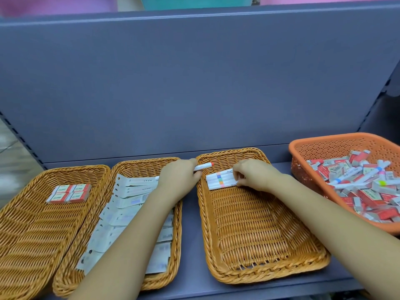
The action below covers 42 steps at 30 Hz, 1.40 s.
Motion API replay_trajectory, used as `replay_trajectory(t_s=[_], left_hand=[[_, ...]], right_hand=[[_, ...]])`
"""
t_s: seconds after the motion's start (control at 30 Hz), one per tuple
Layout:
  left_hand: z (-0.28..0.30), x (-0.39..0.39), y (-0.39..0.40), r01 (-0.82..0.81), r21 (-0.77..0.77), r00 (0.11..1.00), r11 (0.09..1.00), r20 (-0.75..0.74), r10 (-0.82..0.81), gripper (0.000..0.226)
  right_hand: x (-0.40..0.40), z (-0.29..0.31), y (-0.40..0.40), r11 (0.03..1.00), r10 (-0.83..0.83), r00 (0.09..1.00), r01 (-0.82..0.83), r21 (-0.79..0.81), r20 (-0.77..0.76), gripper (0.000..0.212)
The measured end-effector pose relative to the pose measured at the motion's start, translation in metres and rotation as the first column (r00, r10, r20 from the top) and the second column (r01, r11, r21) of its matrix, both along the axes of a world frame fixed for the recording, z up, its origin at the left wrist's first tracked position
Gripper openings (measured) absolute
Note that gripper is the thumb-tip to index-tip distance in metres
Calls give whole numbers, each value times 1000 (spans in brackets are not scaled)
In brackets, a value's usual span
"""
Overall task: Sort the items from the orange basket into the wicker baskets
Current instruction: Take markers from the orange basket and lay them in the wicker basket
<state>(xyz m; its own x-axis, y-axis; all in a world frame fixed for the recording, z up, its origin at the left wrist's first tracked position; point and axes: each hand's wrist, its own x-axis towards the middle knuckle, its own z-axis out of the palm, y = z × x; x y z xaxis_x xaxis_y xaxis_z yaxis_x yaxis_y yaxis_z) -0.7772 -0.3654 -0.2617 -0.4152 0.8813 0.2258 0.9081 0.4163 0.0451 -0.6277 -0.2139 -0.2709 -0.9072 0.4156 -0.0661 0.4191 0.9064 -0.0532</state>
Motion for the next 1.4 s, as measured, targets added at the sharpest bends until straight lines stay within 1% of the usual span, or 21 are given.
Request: replay_trajectory(t_s=[0.03, 0.1, 0.2, 0.27, 0.33, 0.47, 0.6, 0.7, 0.77, 0.83, 0.97, 1.1, 1.17, 1.3, 1.4], left_hand=[[1, 1, 0, 5, 0, 1000, 1000, -5, -5, 17], [2, 3, 0, 14, -2, 1000, 1000, -19, -14, 17], [5, 6, 1, 24, -11, 998, 1000, -53, -25, 19], [6, 8, 3, 35, -9, 997, 999, -66, -36, 19], [6, 10, 3, 50, 1, 996, 999, -72, -50, 21], [5, 13, 4, 72, 21, 993, 997, -90, -70, 26], [3, 10, 3, 65, 13, 993, 998, -99, -64, 22], [4, 6, 0, 42, -17, 995, 999, -87, -44, 19], [4, 5, 0, 38, -35, 995, 999, -87, -41, 17], [3, 4, -1, 34, -26, 995, 999, -91, -36, 17], [1, 3, -1, 29, -14, 996, 999, -84, -30, 23], [0, 4, 1, 32, -11, 995, 999, -93, -33, 24], [0, 5, 1, 38, -12, 995, 999, -96, -39, 24], [-1, 6, 2, 44, -1, 995, 999, -94, -44, 24], [-1, 6, 2, 44, 7, 994, 999, -99, -43, 23]], right_hand=[[-1, 4, 0, 1000, -2, 999, 1, -26, -34, 15], [-2, 15, -3, 997, -4, 989, -8, -82, -148, 18], [-7, 34, -16, 984, 5, 949, -61, -165, -316, 25], [-12, 42, -26, 982, 54, 940, -111, -154, -336, 27], [-20, 45, -34, 983, 101, 945, -144, -117, -311, 26], [-29, 45, -42, 990, 134, 960, -143, -20, -246, 23], [-23, 48, -36, 991, 136, 958, -129, 42, -254, 18], [-8, 50, -22, 997, 82, 964, -80, 20, -251, 16], [4, 49, -11, 999, 40, 974, -41, -3, -223, 13], [16, 45, -2, 1000, 6, 986, -9, -13, -169, 9], [30, 34, 9, 998, -69, 998, 69, 5, -15, 16], [33, 22, 6, 996, -71, 996, 68, 49, 60, 13], [28, 18, 2, 995, -74, 993, 68, 66, 90, 16], [20, 11, 1, 991, -120, 986, 112, 70, 115, 12], [17, 6, -1, 991, -129, 987, 124, 53, 92, 17]])
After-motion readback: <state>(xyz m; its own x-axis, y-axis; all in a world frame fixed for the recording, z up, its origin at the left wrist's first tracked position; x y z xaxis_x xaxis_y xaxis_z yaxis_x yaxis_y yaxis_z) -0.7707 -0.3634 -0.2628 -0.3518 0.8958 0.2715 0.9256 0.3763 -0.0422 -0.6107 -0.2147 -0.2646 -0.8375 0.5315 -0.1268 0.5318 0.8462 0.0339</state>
